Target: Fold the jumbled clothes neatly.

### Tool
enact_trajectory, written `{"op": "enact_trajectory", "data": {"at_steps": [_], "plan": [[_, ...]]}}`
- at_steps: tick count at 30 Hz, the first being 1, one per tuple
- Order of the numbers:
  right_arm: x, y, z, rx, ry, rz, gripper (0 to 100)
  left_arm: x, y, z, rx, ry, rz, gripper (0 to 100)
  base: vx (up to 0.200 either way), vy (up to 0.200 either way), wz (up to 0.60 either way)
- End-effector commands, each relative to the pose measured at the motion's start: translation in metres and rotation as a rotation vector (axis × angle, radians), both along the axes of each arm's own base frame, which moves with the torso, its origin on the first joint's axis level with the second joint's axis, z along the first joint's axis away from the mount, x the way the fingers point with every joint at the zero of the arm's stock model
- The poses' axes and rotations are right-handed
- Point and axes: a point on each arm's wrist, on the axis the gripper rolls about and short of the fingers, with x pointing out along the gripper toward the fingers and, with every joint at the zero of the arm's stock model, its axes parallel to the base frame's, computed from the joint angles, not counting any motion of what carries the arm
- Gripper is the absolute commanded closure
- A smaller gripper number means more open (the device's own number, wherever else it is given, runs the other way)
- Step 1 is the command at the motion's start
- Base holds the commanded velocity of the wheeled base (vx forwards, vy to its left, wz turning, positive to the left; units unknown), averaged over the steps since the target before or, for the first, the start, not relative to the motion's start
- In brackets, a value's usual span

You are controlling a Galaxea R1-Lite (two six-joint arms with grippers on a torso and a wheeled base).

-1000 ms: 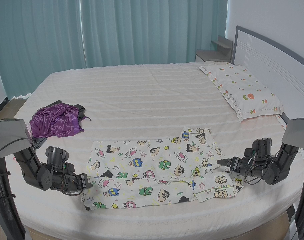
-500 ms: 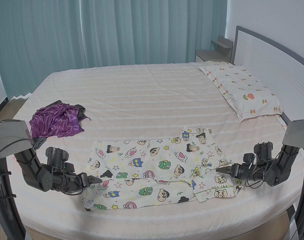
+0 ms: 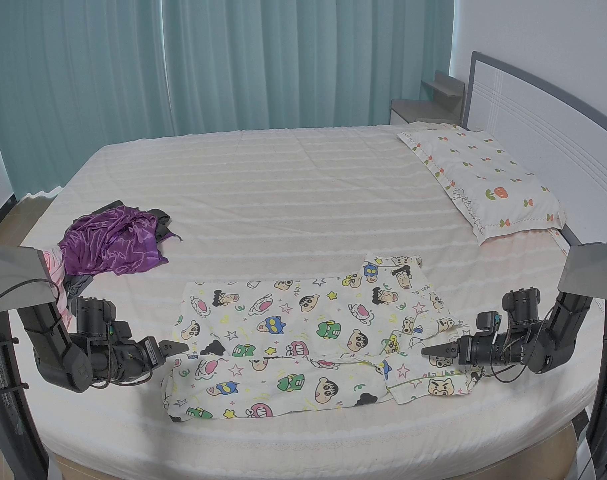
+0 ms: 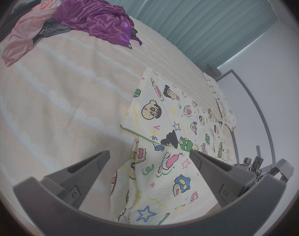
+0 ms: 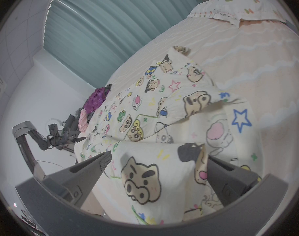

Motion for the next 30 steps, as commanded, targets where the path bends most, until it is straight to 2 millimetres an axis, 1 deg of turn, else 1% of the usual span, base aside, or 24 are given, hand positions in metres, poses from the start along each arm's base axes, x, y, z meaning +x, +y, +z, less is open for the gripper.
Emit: {"op": "enact_trajectory", "data": {"at_steps": [1, 2, 4, 9, 11, 13, 15, 16, 19, 20, 21, 23, 26, 30], "plan": [[0.002, 0.003, -0.012, -0.002, 0.023, 0.013, 0, -0.002, 0.001, -0.006, -0.021, 0.016, 0.021, 0, 0.000, 0.000, 0.00], [0.004, 0.004, -0.012, -0.002, 0.022, 0.016, 100, -0.003, 0.001, -0.006, -0.023, 0.018, 0.022, 0, 0.000, 0.000, 0.00], [0.009, 0.004, -0.012, 0.000, 0.008, 0.012, 100, -0.003, 0.001, -0.006, -0.023, 0.018, 0.022, 0, 0.000, 0.000, 0.00], [0.012, 0.000, -0.005, 0.006, -0.018, -0.004, 100, -0.003, 0.001, -0.006, -0.023, 0.017, 0.022, 0, 0.000, 0.000, 0.00], [0.013, -0.004, 0.003, 0.010, -0.040, -0.016, 100, -0.003, 0.001, -0.007, -0.022, 0.020, 0.023, 0, 0.000, 0.000, 0.00], [0.013, -0.004, 0.005, 0.011, -0.047, -0.018, 100, -0.003, 0.001, -0.007, -0.021, 0.019, 0.022, 0, 0.000, 0.000, 0.00], [0.015, -0.005, 0.012, 0.016, -0.067, -0.023, 100, -0.003, 0.001, -0.007, -0.020, 0.021, 0.023, 0, 0.000, 0.000, 0.00], [0.016, -0.005, 0.017, 0.025, -0.076, -0.031, 100, -0.003, 0.001, -0.007, -0.020, 0.021, 0.023, 0, 0.000, 0.000, 0.00], [0.019, -0.005, 0.027, 0.047, -0.100, -0.046, 100, -0.003, 0.001, -0.007, -0.020, 0.021, 0.023, 0, 0.000, 0.000, 0.00], [0.019, -0.005, 0.027, 0.047, -0.100, -0.046, 100, -0.003, 0.001, -0.007, -0.020, 0.021, 0.023, 0, 0.000, 0.000, 0.00], [0.022, -0.004, 0.031, 0.062, -0.120, -0.058, 100, -0.004, 0.001, -0.007, -0.018, 0.023, 0.023, 0, 0.000, 0.000, 0.00], [0.024, -0.004, 0.033, 0.069, -0.126, -0.067, 100, -0.004, 0.001, -0.008, -0.016, 0.024, 0.023, 0, 0.000, 0.000, 0.00], [0.032, -0.004, 0.034, 0.069, -0.143, -0.102, 100, -0.004, 0.001, -0.008, -0.014, 0.024, 0.025, 0, 0.000, 0.000, 0.00], [0.036, -0.004, 0.022, 0.058, -0.127, -0.112, 100, -0.004, 0.001, -0.008, -0.013, 0.023, 0.024, 0, 0.000, 0.000, 0.00]]}}
